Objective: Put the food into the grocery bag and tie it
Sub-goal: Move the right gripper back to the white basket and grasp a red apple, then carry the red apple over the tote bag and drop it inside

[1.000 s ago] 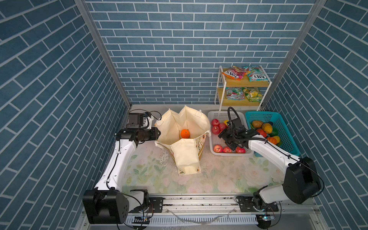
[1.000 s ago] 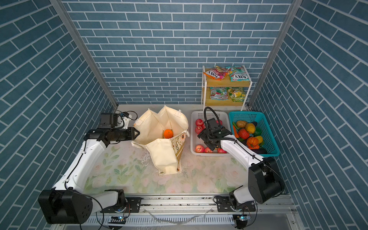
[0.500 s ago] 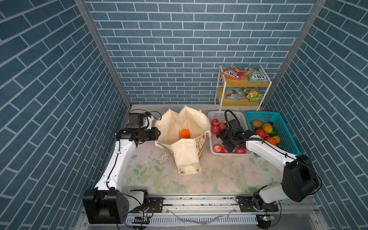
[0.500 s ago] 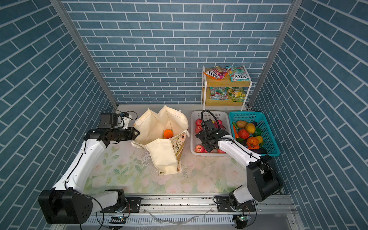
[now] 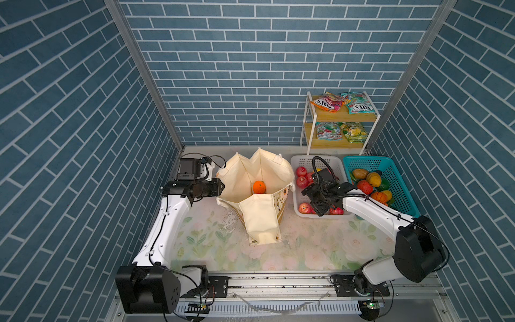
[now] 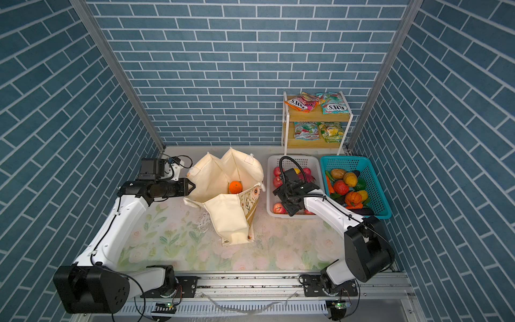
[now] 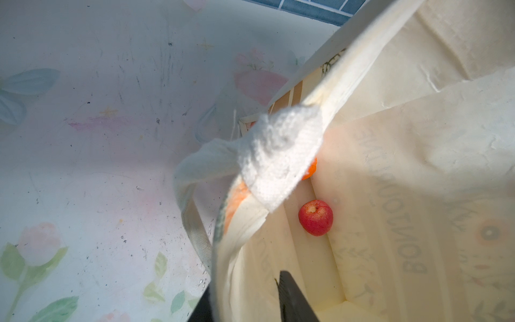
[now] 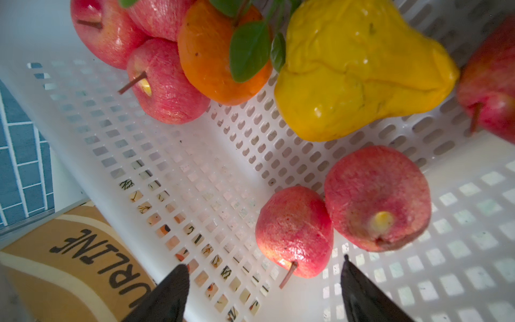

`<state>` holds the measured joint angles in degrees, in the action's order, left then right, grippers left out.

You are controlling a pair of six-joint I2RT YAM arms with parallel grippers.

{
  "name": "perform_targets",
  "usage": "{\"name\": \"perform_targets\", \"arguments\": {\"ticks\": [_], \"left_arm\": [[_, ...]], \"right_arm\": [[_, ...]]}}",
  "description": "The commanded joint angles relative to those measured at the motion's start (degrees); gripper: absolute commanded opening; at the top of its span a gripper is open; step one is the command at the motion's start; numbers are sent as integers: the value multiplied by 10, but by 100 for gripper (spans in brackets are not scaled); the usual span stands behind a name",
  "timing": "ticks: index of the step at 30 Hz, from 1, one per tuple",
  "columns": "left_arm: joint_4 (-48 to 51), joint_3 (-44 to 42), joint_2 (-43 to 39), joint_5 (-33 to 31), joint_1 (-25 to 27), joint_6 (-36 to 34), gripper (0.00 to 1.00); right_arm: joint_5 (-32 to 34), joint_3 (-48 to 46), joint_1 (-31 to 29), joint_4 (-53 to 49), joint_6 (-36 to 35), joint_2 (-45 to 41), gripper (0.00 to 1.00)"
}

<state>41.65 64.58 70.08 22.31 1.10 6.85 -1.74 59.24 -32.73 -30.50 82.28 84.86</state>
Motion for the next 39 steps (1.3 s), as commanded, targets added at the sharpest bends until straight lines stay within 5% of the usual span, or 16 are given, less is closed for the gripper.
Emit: {"name": "perform_targets", "arguments": {"ticks": [1,18,28,33,39], "left_arm": [[3,-6,-5,-2,1,-3,36],[4,-6,-5,-8,1,-3,36],[5,-6,-3,-8,1,-3,36],[5,-6,-5,-9,1,-3,36],[5,-6,-6,-13,1,-3,36]], "right_arm": [[-10,-2,-3,-9,23,14,85],[-27,19,-3,-24,17,90,91],[-25,12,-4,5,10,104,69],[-13,7,-3,18,2,78,50],[29,30,-4,-6,-24,7,48]]}}
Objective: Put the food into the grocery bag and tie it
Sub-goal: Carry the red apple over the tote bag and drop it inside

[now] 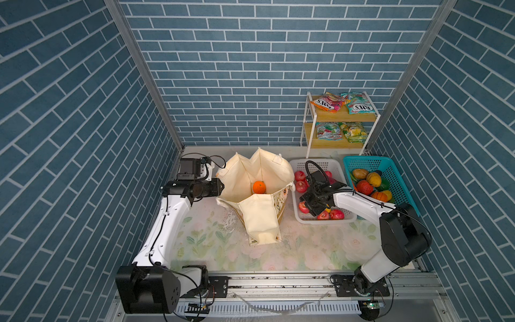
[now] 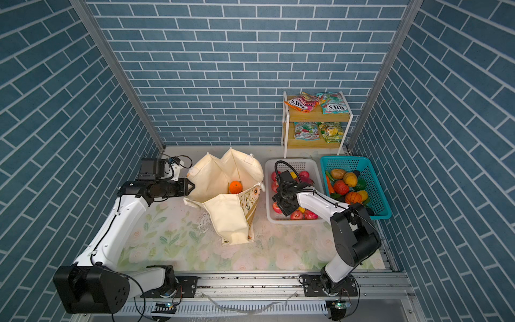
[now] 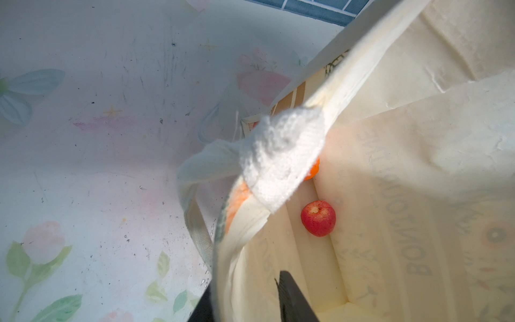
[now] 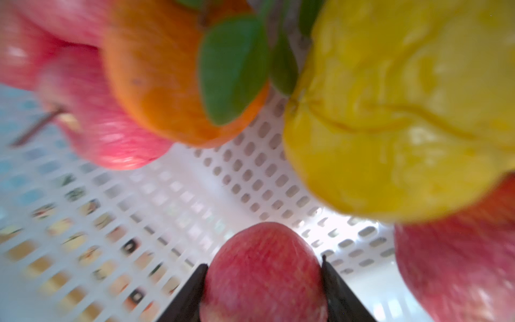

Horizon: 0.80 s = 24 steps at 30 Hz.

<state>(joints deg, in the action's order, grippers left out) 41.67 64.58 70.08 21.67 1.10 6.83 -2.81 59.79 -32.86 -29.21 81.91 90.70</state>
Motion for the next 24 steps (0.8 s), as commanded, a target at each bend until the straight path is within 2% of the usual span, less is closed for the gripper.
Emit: {"name": "perform_targets", "arguments": {"ticks": [1,6,11,17,24], "left_arm": [[5,-6,-6,-8,1,-3,36],[6,-6,-5,-8,1,-3,36],[6,-6,-6,-7,1,-3,36],[5,-6,-6,-6,1,-4,36],[5,-6,-7,-5,1,-4,36]], "right_arm": [[50,33,-3,-23,-32,-66,49],[137,114,-15,-41,-134,-137,51],[172,240,-71,-40,-274,-130,50],[160,385,-165,-36,-409,-45,50],[108,559,-229,-135,-465,112,50]]}}
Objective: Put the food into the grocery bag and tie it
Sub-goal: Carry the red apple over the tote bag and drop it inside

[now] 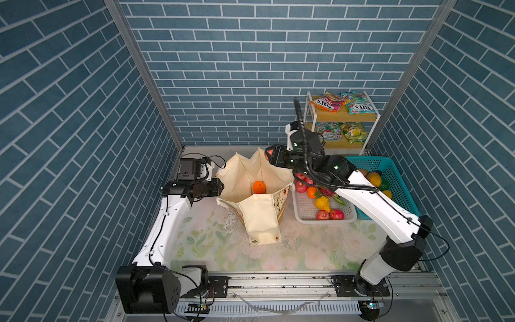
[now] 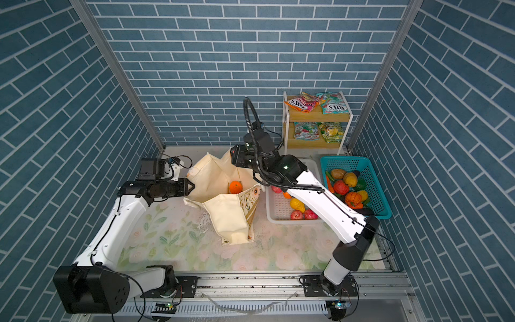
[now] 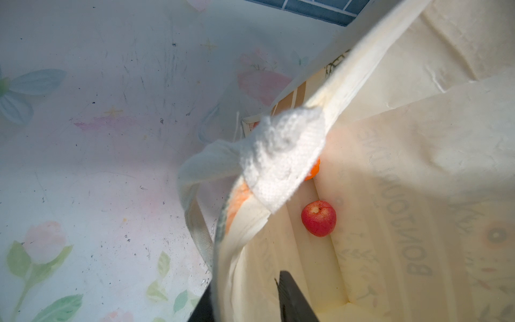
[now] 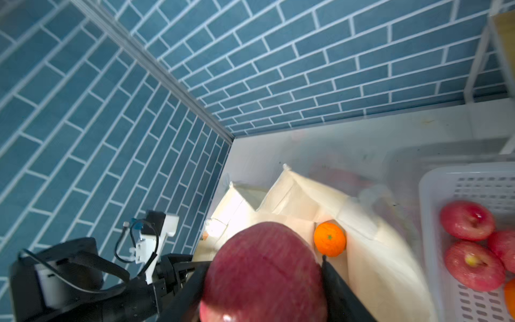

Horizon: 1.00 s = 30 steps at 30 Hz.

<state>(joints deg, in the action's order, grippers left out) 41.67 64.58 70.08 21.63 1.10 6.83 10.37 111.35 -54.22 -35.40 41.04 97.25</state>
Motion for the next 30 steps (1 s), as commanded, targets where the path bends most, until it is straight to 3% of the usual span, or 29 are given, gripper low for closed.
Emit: {"name": "perform_targets", "arguments": {"ticks": [1,9,22,26,30], "left_arm": [[5,-6,-7,-5,1,-4,36],[6,-6,-10,-5,1,-4,36],[5,-6,-12,-4,1,-4,36],[6,-6,-13,-5,1,-4,36],[5,-6,-12,-4,1,-4,36]], "right_arm": [[-30,65,-21,-92,-59,68,50],[-56,173,-37,-198,-68,194,56],[-27,193,-37,-245,-95,259,65],[-12,219,-37,-264,-100,267,75],[5,240,-38,-268,-108,252,93]]}}
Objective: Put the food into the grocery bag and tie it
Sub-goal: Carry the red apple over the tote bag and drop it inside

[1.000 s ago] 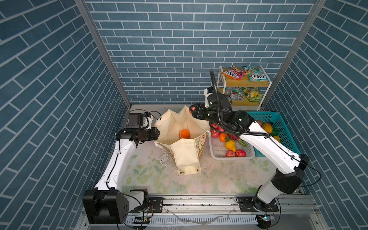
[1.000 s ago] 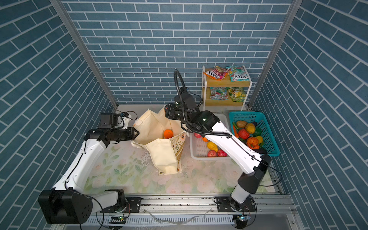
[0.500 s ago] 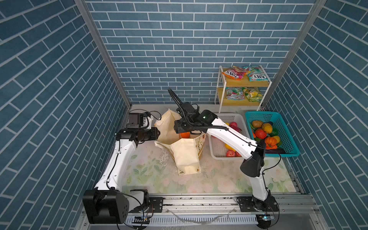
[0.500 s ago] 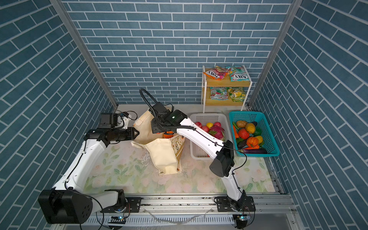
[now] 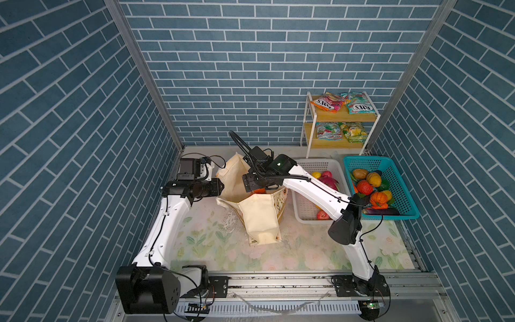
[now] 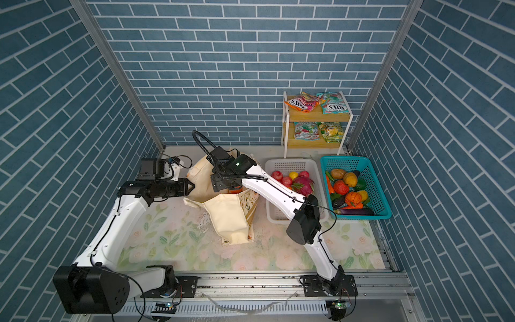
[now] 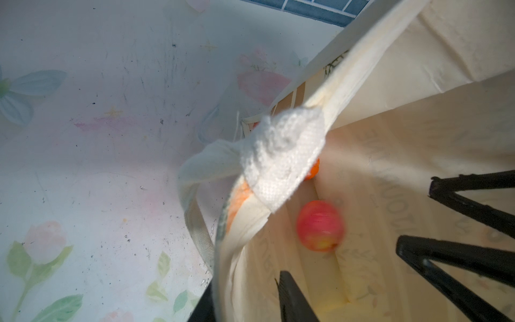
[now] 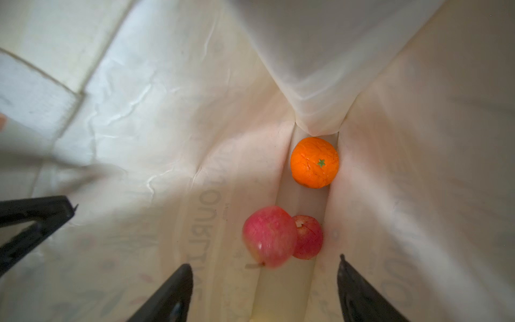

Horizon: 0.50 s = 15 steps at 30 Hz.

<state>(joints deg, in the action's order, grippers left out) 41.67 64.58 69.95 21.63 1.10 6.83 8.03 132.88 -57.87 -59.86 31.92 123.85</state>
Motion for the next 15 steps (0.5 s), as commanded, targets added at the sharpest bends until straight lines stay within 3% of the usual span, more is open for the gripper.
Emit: {"name": "perform_targets", "arguments": {"ticks": [1,9,15], "left_arm": [[5,-7,-11,-4,1,-4,36],[5,-6,-10,-6,1,-4,36],[7,-7,-10,-9,1,-4,36]], "right_arm": [[34,28,0,-24,-20,-21,96],[95,12,-1,20,-47,-138,99],[180,-161,6,146,-71,-287,99]]}}
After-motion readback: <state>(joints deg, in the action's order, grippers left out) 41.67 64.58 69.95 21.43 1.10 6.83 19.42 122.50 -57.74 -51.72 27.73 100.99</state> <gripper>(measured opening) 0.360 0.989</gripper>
